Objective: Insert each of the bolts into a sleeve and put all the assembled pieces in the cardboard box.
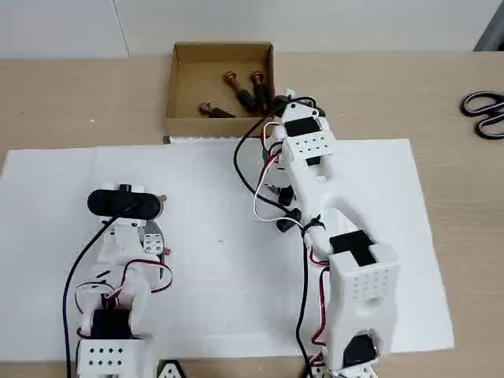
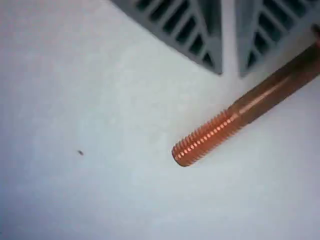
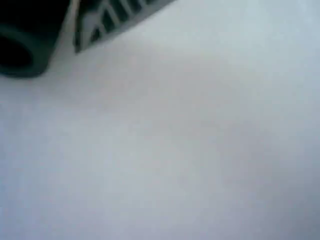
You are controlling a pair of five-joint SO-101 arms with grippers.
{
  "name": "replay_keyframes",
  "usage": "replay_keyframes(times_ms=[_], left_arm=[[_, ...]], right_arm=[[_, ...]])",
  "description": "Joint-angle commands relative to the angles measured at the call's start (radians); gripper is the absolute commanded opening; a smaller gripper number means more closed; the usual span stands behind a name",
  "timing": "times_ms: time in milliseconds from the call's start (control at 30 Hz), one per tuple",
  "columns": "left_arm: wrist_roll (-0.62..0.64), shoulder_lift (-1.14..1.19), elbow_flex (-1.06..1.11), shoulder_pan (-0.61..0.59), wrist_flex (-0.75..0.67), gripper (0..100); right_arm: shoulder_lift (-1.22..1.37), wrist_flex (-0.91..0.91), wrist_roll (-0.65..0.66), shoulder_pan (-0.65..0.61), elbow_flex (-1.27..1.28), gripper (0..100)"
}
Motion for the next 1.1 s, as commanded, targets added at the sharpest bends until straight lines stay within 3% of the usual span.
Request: replay_keyframes(times_ms=[0,133,233,467,667,1067], left_arm=[[0.003,-0.009,-0.01,-0.008,-0.005,1],[0.003,-0.009,-0.01,-0.035,-0.005,1],[0.003,-0.009,-0.012,-0.032,-0.005,1],[0.003,-0.005,-0.015,-0.035,-0.005,1],[-0.002,-0.003,-0.016,-0.032,-0.006,1],[-0.005,-0.008,-0.019,-0.031,0.018,1]], right_arm=[[0.012,-0.018,0.011,0.004,-0.008,13.2],[0.022,-0.018,0.008,0.004,-0.008,11.1],[0.015,-0.025,0.006,0.004,-0.009,0.1],[0.013,0.094,0.005,0.001,-0.181,0.3],[-0.028,0.398,0.008,-0.048,-0.546,0.3],[-0.389,0.403,0.014,-0.082,-0.535,0.3]])
